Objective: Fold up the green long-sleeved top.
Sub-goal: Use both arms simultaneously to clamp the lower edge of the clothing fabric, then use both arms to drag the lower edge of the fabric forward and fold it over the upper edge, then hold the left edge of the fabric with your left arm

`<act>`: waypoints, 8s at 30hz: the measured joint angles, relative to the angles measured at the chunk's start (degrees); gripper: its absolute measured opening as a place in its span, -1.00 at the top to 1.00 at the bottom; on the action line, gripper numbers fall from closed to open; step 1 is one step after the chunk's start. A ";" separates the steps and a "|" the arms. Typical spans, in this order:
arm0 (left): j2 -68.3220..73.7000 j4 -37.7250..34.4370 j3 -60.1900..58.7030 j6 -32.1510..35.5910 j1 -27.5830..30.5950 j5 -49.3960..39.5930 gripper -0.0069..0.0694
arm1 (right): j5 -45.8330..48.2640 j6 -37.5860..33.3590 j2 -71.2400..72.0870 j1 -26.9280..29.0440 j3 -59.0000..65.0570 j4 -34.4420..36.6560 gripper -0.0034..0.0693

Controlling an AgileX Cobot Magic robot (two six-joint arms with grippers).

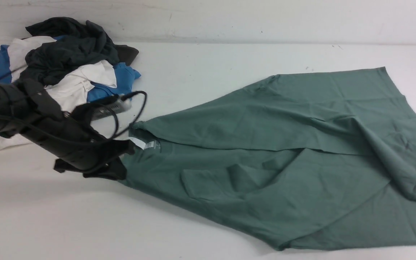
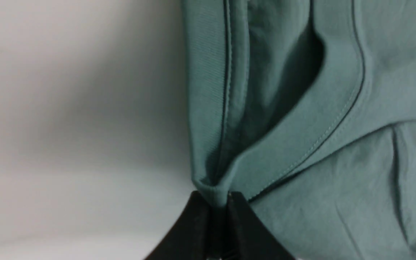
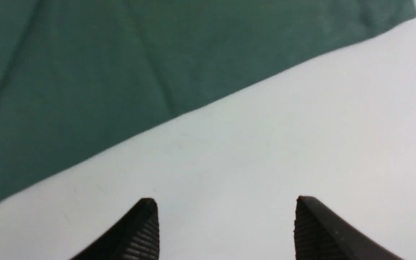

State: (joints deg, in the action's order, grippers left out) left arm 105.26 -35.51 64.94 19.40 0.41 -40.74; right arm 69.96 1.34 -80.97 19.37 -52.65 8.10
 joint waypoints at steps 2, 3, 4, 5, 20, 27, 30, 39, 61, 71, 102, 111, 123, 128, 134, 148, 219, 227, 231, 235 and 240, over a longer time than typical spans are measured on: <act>-1.05 0.59 1.51 0.07 3.92 -0.08 0.77 | -0.99 0.00 0.23 0.00 2.34 1.09 -0.37; -1.25 0.90 2.49 0.26 5.65 -0.14 0.77 | -1.51 0.00 0.10 0.00 3.17 1.66 -0.37; -1.38 1.16 3.56 0.38 7.11 -0.20 0.77 | -1.89 0.00 -0.09 -0.12 3.73 1.83 -0.37; -1.38 1.16 3.71 0.39 7.37 -0.20 0.77 | -1.99 0.00 -0.17 -0.13 3.87 1.83 -0.37; -1.20 1.20 4.62 0.86 9.67 -1.59 0.77 | -10.83 7.22 -13.52 -13.54 6.04 -8.87 -0.37; -1.20 1.18 4.62 0.86 9.67 -1.65 0.77 | -11.50 7.46 -16.97 -13.54 5.10 -9.27 -0.30; -1.20 1.21 4.62 0.86 9.67 -1.65 0.77 | -11.37 6.75 -17.33 -13.54 4.85 -8.50 -0.14; -1.76 5.68 4.62 0.86 9.67 -8.83 0.77 | -12.13 3.54 -13.11 -13.73 5.71 -10.17 0.83; -18.19 10.70 2.19 -4.43 9.67 -29.19 0.77 | 1.81 11.24 15.49 -13.73 -11.89 -18.86 0.83; -4.27 7.05 15.91 -11.80 9.67 -28.97 0.77 | -5.63 10.28 -14.41 -13.73 -41.53 -13.79 0.83; 8.74 6.68 30.08 -10.94 9.30 -20.94 0.07 | 1.93 1.89 -53.58 -13.73 -90.66 -6.65 -0.17; 8.17 7.11 38.48 -5.59 -5.65 -28.62 0.82 | 1.83 -0.55 -20.76 -13.73 -52.92 -1.99 0.50; 11.77 26.34 38.52 -5.08 -29.65 -21.07 0.60 | -2.39 2.01 11.48 -13.73 -9.34 -1.39 0.94; 14.51 31.58 38.52 -5.09 -36.56 -13.00 0.21 | -2.65 0.82 13.69 -13.73 -3.96 -1.32 0.94; 18.86 35.09 38.52 -5.09 -38.99 -7.68 -0.08 | -3.55 -0.59 13.63 -13.73 -3.45 -1.15 0.94; 24.19 42.89 38.70 -8.75 -38.99 -2.41 0.30 | -4.68 -1.34 13.63 -13.73 -3.45 0.11 0.94; 8.36 24.74 20.35 -19.40 0.30 -21.54 -0.17 | -6.04 -4.62 13.63 -13.73 -3.40 4.30 0.95; 12.90 27.38 20.35 -22.12 -0.51 -19.65 -0.67 | -6.04 -5.34 13.63 -13.73 -3.40 4.84 0.95; 14.82 22.86 20.83 -22.59 -0.55 -20.52 -0.72 | -6.04 -5.40 13.63 -13.73 -3.40 4.83 0.95; 15.60 18.51 21.49 -22.53 -0.55 -21.28 -0.67 | -6.08 -5.39 13.63 -13.73 -3.40 4.87 0.95; 16.29 16.65 21.79 -22.41 -1.20 -22.52 -0.09 | -6.08 -5.39 13.63 -13.73 -3.40 5.16 0.95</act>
State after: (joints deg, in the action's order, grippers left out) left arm 121.56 -18.85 86.74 -3.01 -0.80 -63.26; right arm 63.88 -4.04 -67.34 5.63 -56.05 13.26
